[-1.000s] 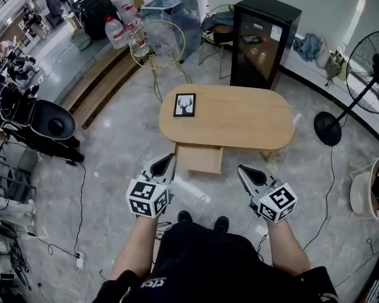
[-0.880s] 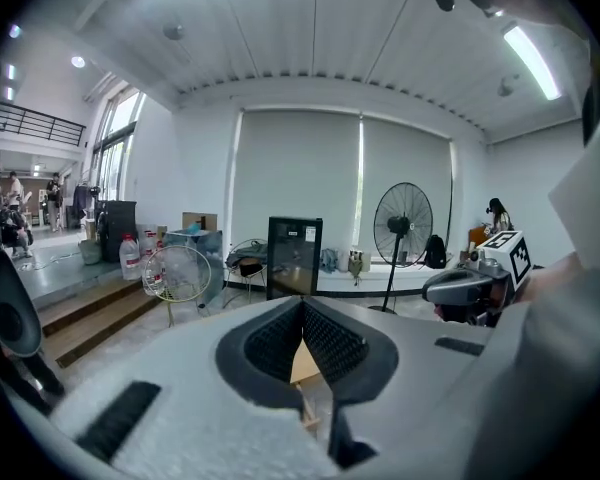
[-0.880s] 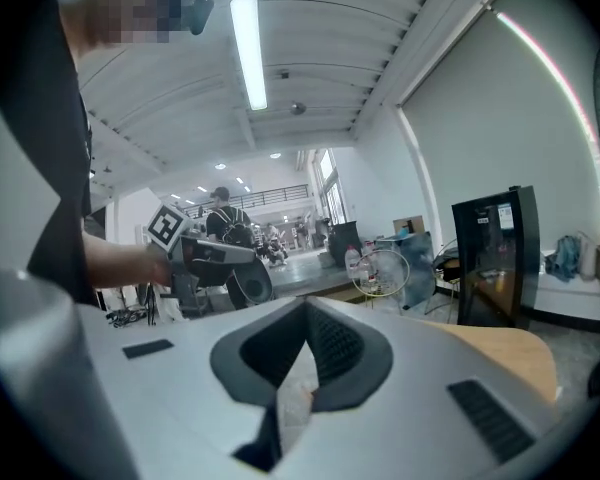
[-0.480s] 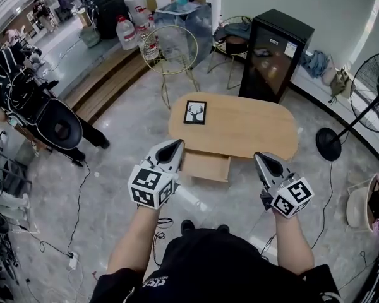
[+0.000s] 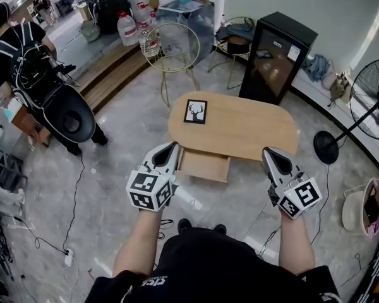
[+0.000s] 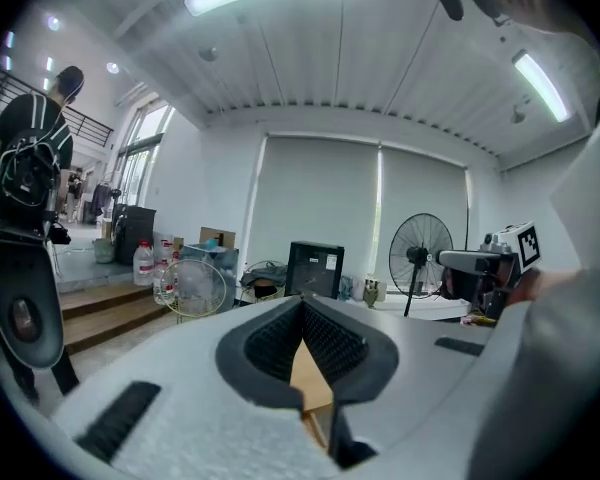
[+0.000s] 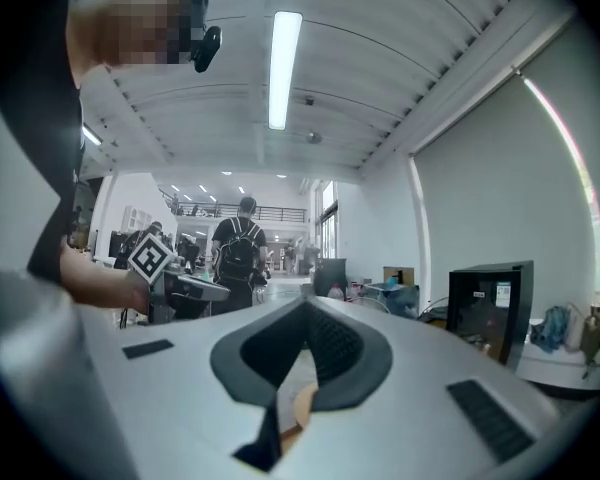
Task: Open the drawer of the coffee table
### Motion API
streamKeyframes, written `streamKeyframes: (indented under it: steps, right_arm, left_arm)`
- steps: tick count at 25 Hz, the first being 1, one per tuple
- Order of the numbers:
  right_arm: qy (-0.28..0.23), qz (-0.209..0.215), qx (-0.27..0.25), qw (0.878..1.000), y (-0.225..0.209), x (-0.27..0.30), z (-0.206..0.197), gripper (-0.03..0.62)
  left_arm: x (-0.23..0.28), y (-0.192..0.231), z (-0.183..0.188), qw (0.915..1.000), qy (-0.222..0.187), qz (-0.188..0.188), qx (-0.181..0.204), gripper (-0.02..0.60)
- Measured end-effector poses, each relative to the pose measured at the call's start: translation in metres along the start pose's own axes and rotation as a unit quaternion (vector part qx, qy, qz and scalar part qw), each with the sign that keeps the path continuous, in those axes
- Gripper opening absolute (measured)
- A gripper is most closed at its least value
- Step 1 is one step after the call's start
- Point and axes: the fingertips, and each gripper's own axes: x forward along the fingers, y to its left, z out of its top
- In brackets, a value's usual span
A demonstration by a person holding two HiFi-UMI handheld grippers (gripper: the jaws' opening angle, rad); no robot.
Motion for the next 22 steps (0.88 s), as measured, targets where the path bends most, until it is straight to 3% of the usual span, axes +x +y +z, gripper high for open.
streamKeyframes:
  steps: [10, 22]
  right_arm:
    - [0.006, -0.002, 0.016, 1.000, 0.006, 0.007, -0.020, 0.002]
    - [-0.002, 0.000, 0.018, 1.000, 0.010, 0.009, -0.015, 0.002]
  left_arm:
    - [-0.001, 0.004, -0.003, 0.9999, 0.003, 0.008, 0.015, 0.009]
    - [-0.009, 0.009, 0.002, 0.9995, 0.002, 0.018, 0.025, 0.009]
